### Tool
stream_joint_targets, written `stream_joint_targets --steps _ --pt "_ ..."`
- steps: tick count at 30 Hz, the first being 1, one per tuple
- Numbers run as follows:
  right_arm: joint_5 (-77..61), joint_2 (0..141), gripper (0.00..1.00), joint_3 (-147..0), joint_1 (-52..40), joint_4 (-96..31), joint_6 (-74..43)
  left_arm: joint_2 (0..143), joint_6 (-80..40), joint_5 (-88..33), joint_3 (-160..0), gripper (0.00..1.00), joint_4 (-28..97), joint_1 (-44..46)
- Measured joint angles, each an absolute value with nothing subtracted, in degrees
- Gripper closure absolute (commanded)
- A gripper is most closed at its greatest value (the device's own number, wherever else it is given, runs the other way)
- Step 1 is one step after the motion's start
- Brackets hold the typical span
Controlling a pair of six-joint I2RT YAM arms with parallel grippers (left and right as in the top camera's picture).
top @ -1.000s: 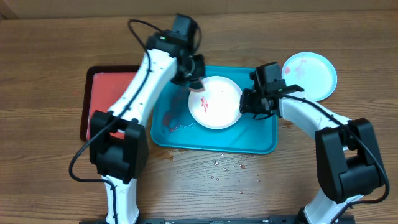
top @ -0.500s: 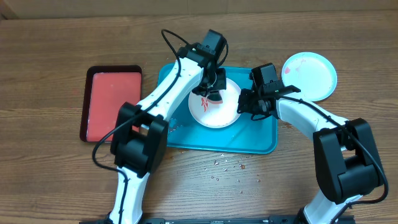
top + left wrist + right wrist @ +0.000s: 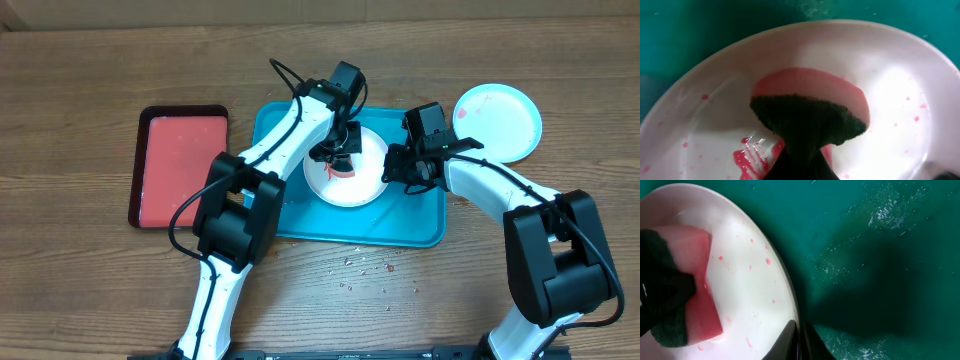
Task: Clean dirty plates on tray and stack at the side
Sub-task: 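Scrub the white plate with the sponge while the right gripper holds it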
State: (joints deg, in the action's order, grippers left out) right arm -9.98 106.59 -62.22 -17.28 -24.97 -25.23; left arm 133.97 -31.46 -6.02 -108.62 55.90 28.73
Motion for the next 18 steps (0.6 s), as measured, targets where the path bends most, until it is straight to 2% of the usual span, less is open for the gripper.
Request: stream_joint_targets --steps 10,14,18 --pt "-10.0 106.59 0.94 -62.22 -17.3 -24.84 -25.26 135.5 -31.44 6.85 -113.86 0.96 65.25 27.07" --pt "-10.02 106.59 0.94 -62.22 -17.3 -24.82 -25.26 135.81 -30.94 4.71 -118.26 0.96 65.58 25.96" --pt "-9.87 106.59 0.94 -62.22 -17.3 -24.84 -25.26 135.81 -28.25 -4.36 -120.05 0.96 63.83 25.45"
